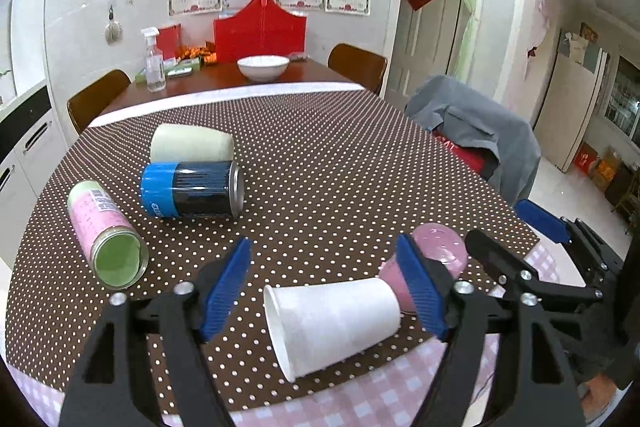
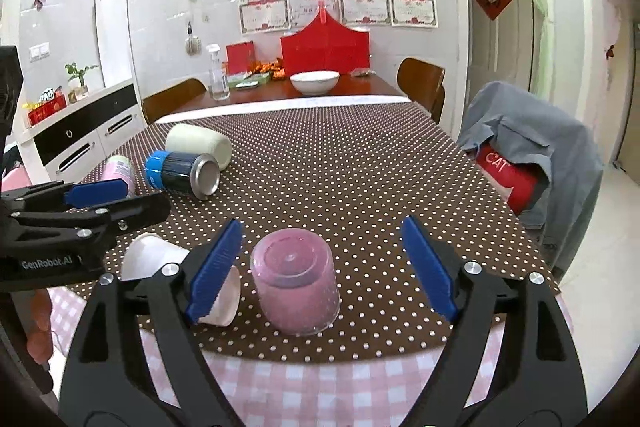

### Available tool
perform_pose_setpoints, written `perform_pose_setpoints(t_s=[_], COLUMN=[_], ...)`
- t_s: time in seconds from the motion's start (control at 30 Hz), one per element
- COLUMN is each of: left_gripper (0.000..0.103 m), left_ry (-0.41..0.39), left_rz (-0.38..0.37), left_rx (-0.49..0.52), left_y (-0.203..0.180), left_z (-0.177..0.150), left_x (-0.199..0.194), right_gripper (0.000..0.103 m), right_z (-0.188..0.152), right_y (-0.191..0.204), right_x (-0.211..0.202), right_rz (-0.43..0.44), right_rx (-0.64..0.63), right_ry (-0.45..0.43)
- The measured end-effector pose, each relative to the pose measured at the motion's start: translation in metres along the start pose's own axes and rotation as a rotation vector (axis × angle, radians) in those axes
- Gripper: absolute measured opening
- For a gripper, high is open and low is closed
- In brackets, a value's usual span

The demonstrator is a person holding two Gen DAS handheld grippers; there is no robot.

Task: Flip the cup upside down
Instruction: 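Raise the right tool away from the upside-down pink cup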

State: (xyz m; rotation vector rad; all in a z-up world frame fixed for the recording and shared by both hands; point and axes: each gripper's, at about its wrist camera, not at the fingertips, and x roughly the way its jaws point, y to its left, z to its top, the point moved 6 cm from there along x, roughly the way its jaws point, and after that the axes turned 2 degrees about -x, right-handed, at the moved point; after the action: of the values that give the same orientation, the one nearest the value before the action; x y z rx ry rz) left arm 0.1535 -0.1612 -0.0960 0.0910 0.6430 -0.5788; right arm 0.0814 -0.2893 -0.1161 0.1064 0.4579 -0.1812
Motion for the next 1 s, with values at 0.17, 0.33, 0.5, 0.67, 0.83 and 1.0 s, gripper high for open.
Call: perform_pose_setpoints(t_s=[0.17, 0.33, 0.5, 0.67, 0.83, 1.0], left_gripper=[0.078, 0.079, 0.079, 0.08, 0.08, 0.08], left_ry=[-0.072, -0.148, -0.236, -0.301, -0.363, -0.416], left_rz=[0.034, 0.072, 0.109, 0.119, 0.129, 0.128], left_rx=[0.021, 0.032, 0.055, 0.073, 0.087, 0.082], left_y=[-0.008, -0.012, -0.019, -0.025, -0.028, -0.029], left_z=[-0.003, -0.004, -0.005, -0.003, -0.003, -0.004], left_x=[-0.022, -0.044, -0.066, -0.078, -0.089, -0.098], right_gripper=[0.086, 0.088, 0.089, 0.09, 0.092, 0.094], right_z=[0.004, 0.008, 0.01, 0.011, 0.012, 0.013], right_y=[0.002, 0.007, 0.013, 0.016, 0.019, 0.022], right_x=[-0.026, -0.047, -0.066, -0.08, -0.089, -0.094], right_rz=[-0.01, -0.024, -0.045, -0.075, -0.091, -0.099], right_rx=[0.004, -0.023, -0.046, -0.065, -0.075, -0.081], right_ry=[-0.058, -0.107, -0.149, -0.191, -0.224, -0.254])
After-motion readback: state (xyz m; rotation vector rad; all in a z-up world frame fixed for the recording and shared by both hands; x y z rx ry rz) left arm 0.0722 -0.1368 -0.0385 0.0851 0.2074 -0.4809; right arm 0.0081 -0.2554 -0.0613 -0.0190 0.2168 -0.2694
